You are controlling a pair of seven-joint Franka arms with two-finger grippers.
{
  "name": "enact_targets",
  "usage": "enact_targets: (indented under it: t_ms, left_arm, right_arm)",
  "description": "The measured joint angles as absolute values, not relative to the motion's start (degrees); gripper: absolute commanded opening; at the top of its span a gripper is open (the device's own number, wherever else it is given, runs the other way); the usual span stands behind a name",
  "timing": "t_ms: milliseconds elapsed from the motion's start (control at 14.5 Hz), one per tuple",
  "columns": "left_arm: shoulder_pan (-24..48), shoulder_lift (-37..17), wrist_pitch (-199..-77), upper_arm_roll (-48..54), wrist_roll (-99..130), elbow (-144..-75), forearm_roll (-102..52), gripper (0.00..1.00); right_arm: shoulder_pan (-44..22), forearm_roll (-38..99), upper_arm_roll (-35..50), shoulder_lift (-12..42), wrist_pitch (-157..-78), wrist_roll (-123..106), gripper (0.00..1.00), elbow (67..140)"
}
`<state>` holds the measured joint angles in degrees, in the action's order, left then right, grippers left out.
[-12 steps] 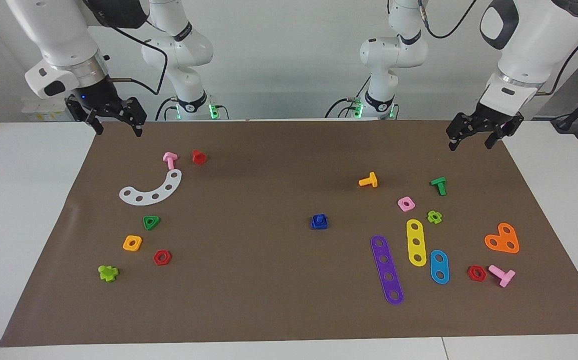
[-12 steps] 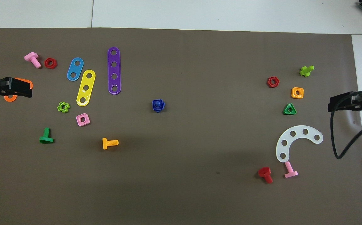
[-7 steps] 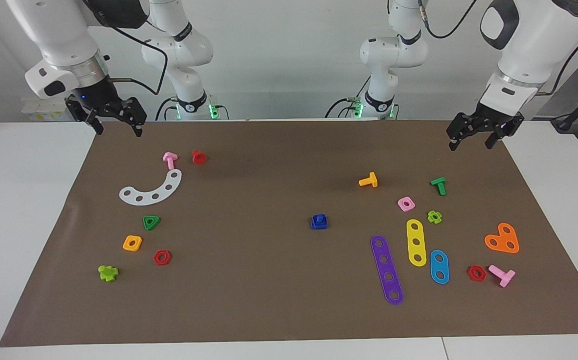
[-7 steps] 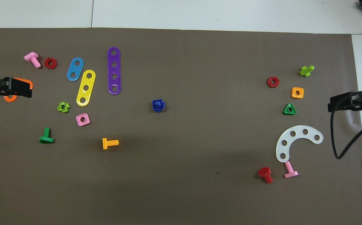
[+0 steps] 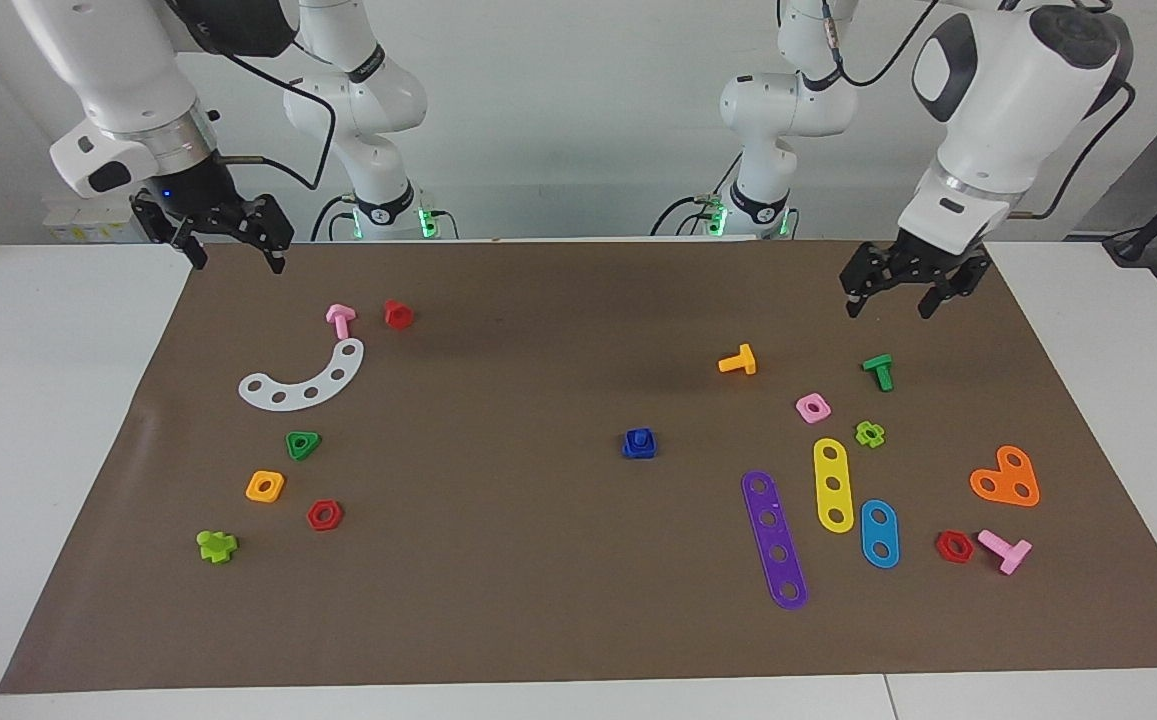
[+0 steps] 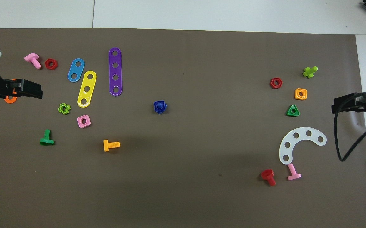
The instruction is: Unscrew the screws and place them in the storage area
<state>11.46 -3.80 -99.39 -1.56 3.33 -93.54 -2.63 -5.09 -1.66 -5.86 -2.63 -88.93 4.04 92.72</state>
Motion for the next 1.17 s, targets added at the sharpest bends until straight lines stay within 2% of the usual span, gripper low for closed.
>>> enact_targets:
  t_ms: [757, 1169]
  left_arm:
    - [26.4, -19.0, -119.8, -1.4, 15.5, -95.1, -5.4, 1.0]
    - [30.5, -27.0, -129.4, -1.4, 18.3, -95.5, -5.4, 0.96]
  right_arm:
    - [-5.1, -1.7, -5.9, -2.6, -88.9, 4.0, 1.0, 92.7]
    - [-5.1, -1.7, -5.9, -2.6, -88.9, 4.0, 1.0, 92.7]
